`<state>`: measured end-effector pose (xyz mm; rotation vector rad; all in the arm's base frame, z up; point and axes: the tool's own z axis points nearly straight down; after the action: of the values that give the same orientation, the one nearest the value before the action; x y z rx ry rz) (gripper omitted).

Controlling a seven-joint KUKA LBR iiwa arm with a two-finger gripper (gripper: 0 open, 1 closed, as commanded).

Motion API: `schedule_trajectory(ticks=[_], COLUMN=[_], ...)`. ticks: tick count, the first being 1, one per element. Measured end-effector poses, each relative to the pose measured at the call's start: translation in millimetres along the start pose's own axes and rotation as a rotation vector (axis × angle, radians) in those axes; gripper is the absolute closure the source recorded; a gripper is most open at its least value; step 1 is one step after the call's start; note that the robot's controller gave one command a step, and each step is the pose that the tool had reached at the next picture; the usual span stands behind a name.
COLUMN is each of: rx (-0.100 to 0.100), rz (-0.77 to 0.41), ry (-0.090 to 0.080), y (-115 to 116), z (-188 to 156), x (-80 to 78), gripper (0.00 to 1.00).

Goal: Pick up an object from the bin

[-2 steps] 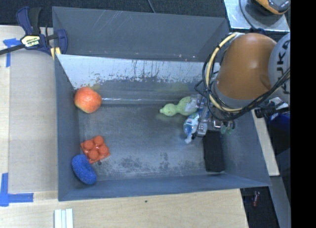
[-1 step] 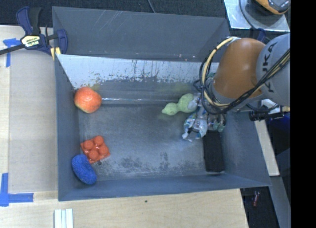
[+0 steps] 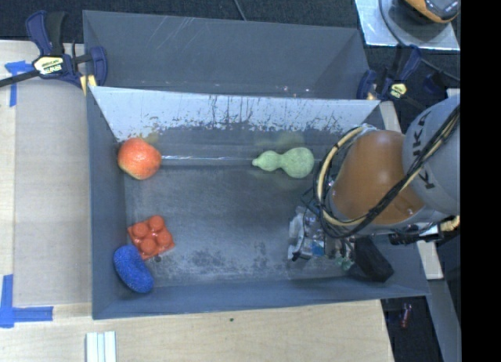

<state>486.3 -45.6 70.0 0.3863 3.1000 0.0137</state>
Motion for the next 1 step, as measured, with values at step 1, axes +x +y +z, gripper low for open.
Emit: schedule_trajectory(ticks=[1], rx=[0.000], rz=[0.000], ry=[0.000], y=[0.2], z=[-0.1], x=[0.0], gripper=[1.00])
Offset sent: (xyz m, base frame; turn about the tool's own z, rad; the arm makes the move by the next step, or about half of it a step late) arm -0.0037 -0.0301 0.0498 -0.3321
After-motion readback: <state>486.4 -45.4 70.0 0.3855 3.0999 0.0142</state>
